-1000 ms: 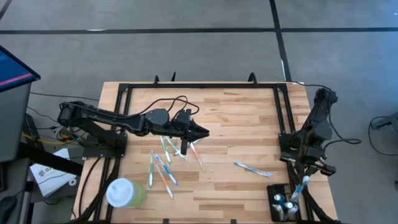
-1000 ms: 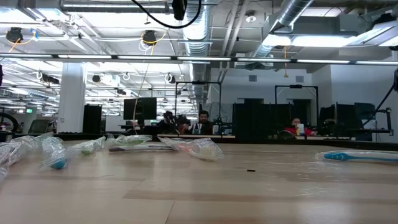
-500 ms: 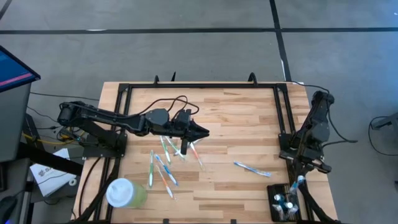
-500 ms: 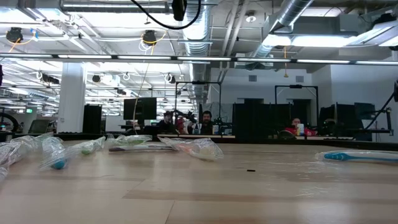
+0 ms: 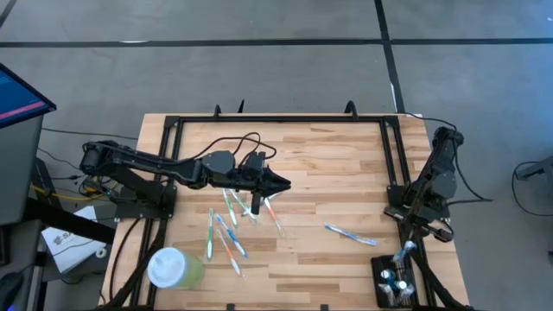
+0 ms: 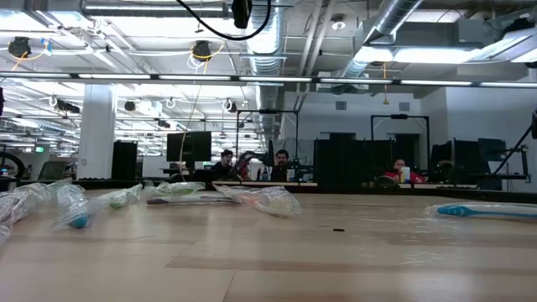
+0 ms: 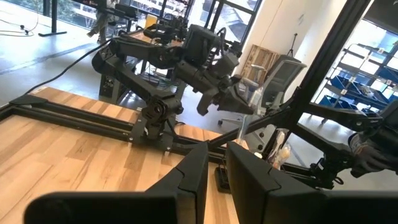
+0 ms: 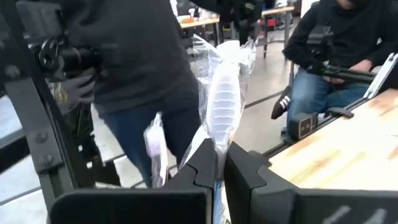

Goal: Pick & Place toothbrushing station
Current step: Put the top blue toothbrush into the black organizer

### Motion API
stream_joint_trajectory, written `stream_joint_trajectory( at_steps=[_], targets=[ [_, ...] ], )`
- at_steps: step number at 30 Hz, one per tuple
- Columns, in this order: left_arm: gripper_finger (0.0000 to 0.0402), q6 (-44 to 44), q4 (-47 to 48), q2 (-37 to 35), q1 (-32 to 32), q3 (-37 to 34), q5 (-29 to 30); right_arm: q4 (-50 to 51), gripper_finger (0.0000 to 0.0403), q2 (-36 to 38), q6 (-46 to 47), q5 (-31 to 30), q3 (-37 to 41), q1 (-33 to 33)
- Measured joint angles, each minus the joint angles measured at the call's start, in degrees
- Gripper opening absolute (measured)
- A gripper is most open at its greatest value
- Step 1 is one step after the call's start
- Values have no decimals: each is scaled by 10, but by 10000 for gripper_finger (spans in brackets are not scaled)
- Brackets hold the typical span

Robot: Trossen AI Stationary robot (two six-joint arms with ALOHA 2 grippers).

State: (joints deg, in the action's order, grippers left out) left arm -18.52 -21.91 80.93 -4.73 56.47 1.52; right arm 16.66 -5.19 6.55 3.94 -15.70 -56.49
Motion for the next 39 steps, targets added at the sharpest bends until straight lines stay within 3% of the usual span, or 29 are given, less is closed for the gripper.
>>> stream_joint_trajectory(
  at_steps=[17, 39],
  targets=[
    [53, 0, 0, 0, 0, 0, 0, -62, 6, 0, 21, 3, 57, -1],
    [53, 0, 0, 0, 0, 0, 0, -89, 4, 0, 24, -10, 60, -4]
  ],
)
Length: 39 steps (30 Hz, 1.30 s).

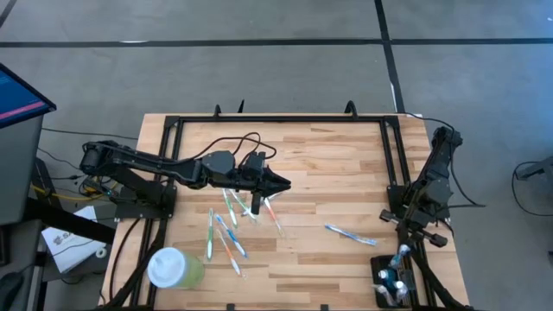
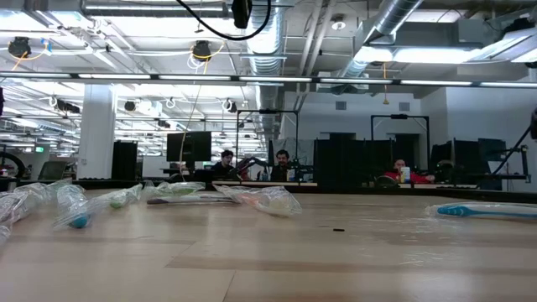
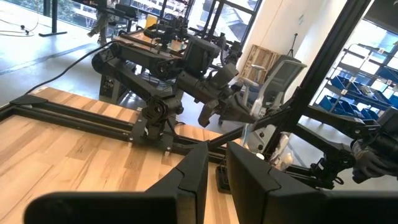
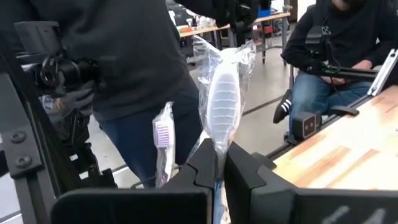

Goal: Pick & Place toothbrushing station
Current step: Put the top blue toothbrush into the black organizer

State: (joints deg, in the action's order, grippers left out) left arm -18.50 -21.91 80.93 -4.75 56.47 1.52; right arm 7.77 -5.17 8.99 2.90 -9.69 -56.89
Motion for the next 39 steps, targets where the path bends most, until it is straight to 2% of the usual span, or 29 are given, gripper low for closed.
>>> stream_joint_trajectory(
  at_steps=[6, 14, 19, 22, 39],
  targets=[
    [53, 0, 0, 0, 0, 0, 0, -6, 3, 0, -4, -2, 0, -37],
    [53, 0, 0, 0, 0, 0, 0, -4, 3, 0, -6, -44, 0, -90],
    [53, 0, 0, 0, 0, 0, 0, 31, 3, 19, -6, -54, 0, -116],
    [53, 0, 0, 0, 0, 0, 0, 53, 3, 52, -6, -66, 0, -125],
    [53, 0, 0, 0, 7, 0, 12, 56, 5, 49, -21, -87, 8, -136]
  ],
)
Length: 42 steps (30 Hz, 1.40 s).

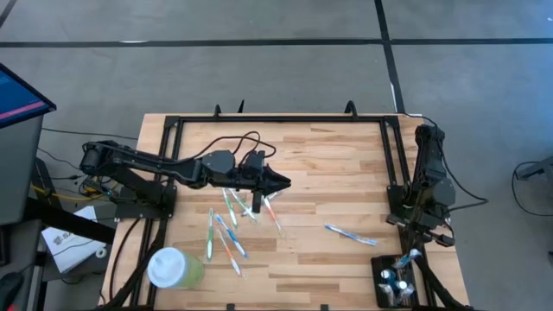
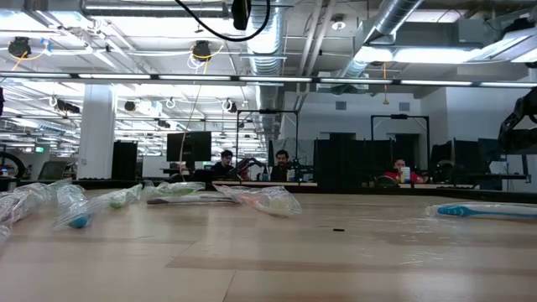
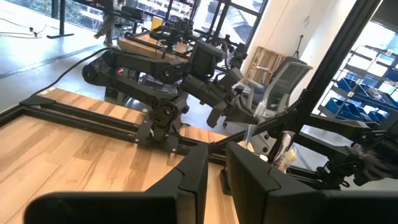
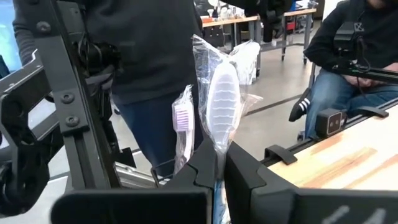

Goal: Pick & Place toothbrushing station
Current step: Put the top blue toothbrush into the black organizer

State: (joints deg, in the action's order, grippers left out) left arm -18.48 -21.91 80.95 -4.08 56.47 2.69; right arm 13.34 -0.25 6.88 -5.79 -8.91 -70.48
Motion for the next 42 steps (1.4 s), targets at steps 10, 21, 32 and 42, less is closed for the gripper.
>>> stream_joint_trajectory(
  at_steps=[10, 21, 32, 42],
  targets=[
    [53, 0, 0, 0, 0, 0, 1, 1, 5, 0, -1, -2, 0, 21],
    [53, -4, 0, 0, 0, 0, 1, 7, 6, -9, -9, -3, 2, 23],
    [53, -15, 0, 0, 0, 0, 1, -16, 6, 0, -6, -8, 42, 23],
    [53, -15, 0, 0, 0, 0, 1, -15, 24, 1, 6, -9, 42, 23]
  ],
)
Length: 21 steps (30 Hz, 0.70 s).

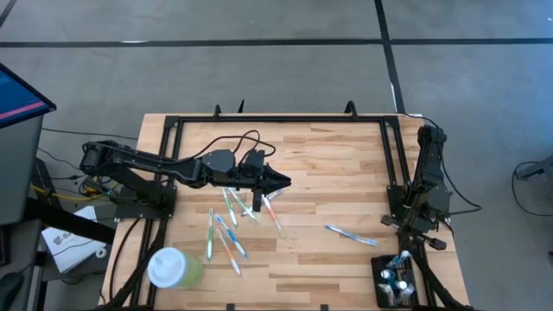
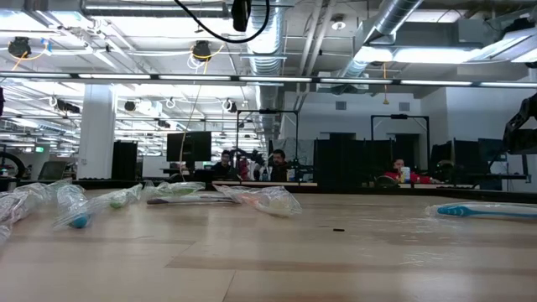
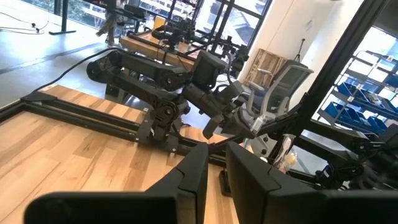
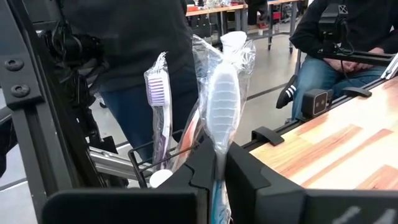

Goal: Pick & Place toothbrushing station
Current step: Put the top blue toothbrush into the black organizer

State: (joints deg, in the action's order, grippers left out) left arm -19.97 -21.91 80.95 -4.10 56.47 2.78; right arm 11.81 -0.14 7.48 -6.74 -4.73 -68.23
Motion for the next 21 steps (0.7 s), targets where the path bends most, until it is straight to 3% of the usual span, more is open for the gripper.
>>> stream_joint_trajectory(
  at_steps=[11, 21],
  targets=[
    [53, 0, 0, 0, 0, 0, 0, -1, 36, 0, 25, 1, 0, 0],
    [53, 0, 0, 0, 0, 0, 0, -7, 77, 0, 27, 7, 1, -18]
  ],
)
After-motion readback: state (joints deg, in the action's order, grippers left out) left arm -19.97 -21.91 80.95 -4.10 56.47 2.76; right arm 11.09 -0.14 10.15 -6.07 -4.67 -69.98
